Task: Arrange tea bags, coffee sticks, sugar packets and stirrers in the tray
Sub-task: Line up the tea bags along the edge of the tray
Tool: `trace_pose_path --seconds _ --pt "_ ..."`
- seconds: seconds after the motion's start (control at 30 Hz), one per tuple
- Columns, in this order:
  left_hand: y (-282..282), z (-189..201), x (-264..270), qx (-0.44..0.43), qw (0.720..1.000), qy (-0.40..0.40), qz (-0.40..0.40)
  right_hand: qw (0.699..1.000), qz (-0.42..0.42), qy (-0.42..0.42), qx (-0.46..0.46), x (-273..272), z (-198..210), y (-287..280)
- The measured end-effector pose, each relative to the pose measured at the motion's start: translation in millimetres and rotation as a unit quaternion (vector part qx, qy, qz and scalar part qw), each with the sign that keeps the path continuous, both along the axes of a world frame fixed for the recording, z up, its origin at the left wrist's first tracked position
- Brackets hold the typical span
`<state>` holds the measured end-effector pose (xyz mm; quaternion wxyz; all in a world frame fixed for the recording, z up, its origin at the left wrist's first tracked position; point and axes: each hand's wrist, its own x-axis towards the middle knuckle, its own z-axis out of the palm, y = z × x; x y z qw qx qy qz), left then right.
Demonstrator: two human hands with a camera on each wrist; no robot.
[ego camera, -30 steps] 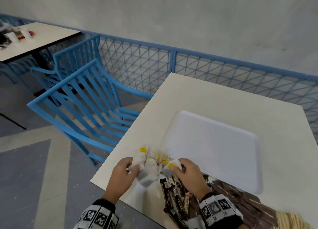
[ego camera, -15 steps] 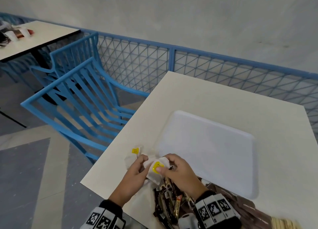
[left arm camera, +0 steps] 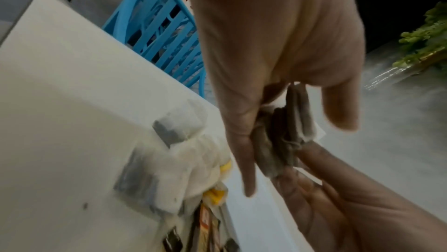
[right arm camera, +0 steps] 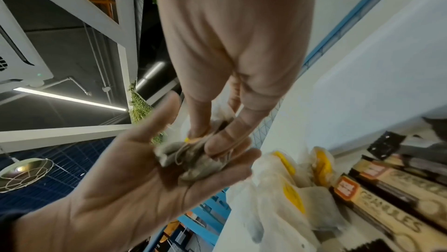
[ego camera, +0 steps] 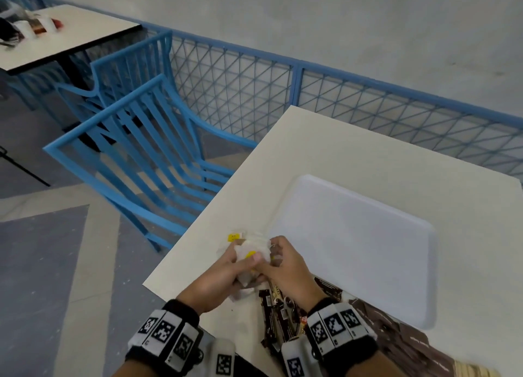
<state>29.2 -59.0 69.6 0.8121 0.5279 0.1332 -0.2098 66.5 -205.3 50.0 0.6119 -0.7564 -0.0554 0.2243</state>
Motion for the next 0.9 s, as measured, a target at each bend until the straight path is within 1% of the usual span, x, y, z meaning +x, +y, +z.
trace_pose_path --seconds 0.1,0.2,0.23,0.3,0.37,0.4,0.43,0.47,0.53,0.57,0.6,0.63,0.7,0.9 --pt "16 -1 1 0.036 0.999 -0.005 0.002 0.999 0.033 -0.012 -0.020 5 2 9" --pt "31 -3 0 0.070 0.997 -0.019 -0.016 0.996 0.079 -0.026 -0.032 8 8 17" --pt "36 -4 -1 0.073 0.997 -0.015 -0.006 0.995 0.088 -0.024 -0.032 9 9 21" --pt "46 -7 0 0.065 0.996 0.005 0.055 0.995 0.081 -0.029 -0.045 15 7 27" --pt "61 -12 2 0.058 0.988 0.023 0.143 0.990 0.053 -0.077 -0.102 23 -1 32" --pt "69 -14 2 0.061 0.982 0.030 0.175 0.982 0.051 -0.112 -0.145 27 -5 35" --pt "77 -16 2 0.064 0.978 0.034 0.197 0.967 0.065 -0.146 -0.196 31 -11 38" --pt "84 -18 2 0.067 0.975 0.036 0.210 0.946 0.095 -0.174 -0.255 33 -16 41" --pt "94 -19 1 0.076 0.972 0.039 0.217 0.891 0.152 -0.211 -0.372 34 -23 44" --pt "96 -19 0 0.082 0.972 0.040 0.216 0.869 0.168 -0.218 -0.412 34 -25 44" --pt "97 -19 0 0.087 0.972 0.042 0.214 0.855 0.178 -0.220 -0.435 33 -26 44" --pt "97 -20 0 0.092 0.972 0.042 0.211 0.849 0.182 -0.220 -0.444 32 -27 43" --pt "96 -22 1 0.102 0.973 0.044 0.203 0.851 0.185 -0.221 -0.440 27 -29 41" --pt "86 -27 3 0.125 0.973 0.050 0.190 0.872 0.170 -0.244 -0.389 18 -35 32"
